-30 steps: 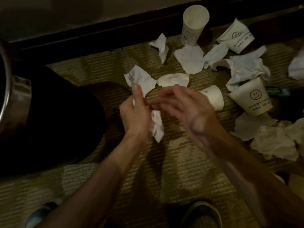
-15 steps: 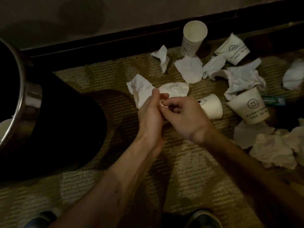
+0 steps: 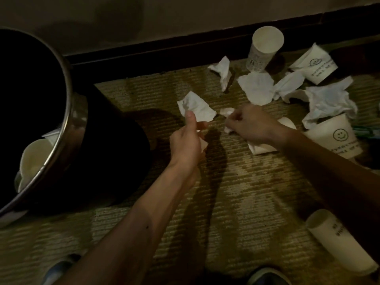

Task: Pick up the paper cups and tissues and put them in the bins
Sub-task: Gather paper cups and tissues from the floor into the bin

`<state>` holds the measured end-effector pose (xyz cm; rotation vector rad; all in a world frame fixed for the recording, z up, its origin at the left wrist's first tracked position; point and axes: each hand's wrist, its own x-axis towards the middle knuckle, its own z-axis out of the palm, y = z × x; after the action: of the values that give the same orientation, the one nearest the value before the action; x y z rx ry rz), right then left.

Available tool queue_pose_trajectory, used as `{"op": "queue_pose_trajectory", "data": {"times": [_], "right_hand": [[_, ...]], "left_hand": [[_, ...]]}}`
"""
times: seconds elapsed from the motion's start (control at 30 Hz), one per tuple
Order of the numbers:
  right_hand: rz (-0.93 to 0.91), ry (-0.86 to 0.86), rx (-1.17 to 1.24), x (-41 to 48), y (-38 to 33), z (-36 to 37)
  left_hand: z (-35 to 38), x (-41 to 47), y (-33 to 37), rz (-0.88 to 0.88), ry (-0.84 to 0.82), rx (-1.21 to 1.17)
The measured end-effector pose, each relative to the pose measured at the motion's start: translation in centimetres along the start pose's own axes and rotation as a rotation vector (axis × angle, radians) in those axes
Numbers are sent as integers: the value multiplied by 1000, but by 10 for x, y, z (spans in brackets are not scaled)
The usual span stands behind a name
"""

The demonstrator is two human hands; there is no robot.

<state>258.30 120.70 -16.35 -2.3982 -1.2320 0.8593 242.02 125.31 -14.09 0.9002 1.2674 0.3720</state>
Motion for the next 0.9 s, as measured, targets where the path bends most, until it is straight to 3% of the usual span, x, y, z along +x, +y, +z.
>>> {"op": "queue_pose_trajectory", "data": {"times": [0.07,0.17,0.27,0.4,0.47,0.5,0.57,0.7,0.77,0.83,0.9], "right_hand": [[45,73,225,-5,-3,-5],[62,-29,577,-22,-19,-6],[-6,-174,659,-35,-39,9],[-59,-408,713,-36,-53,20],[-13,-387,818,-28,-53,17],[-24,-287,770,-22,-50,18],[-112,-65,435,-7,-46,25],[-217,-217,-140,6,-45,49],[-321,-156,-299,9,-42,58],[-342,-37,-127,10,-40,59],[-195,13,219,9,-39,53]], "left_hand": [[-6,1,0,-20,-1,12],[-12,3,-3,-9,-44,-21],[-7,1,-6,53,-163,-83],[-9,3,-11,110,-49,-32],[-16,9,-10,96,6,5],[-19,12,-8,81,58,30],[-23,19,-6,92,198,45],[-26,25,-6,112,287,23],[-25,26,-4,89,293,19],[-25,27,-2,90,279,16],[-26,29,-2,93,248,18]]}}
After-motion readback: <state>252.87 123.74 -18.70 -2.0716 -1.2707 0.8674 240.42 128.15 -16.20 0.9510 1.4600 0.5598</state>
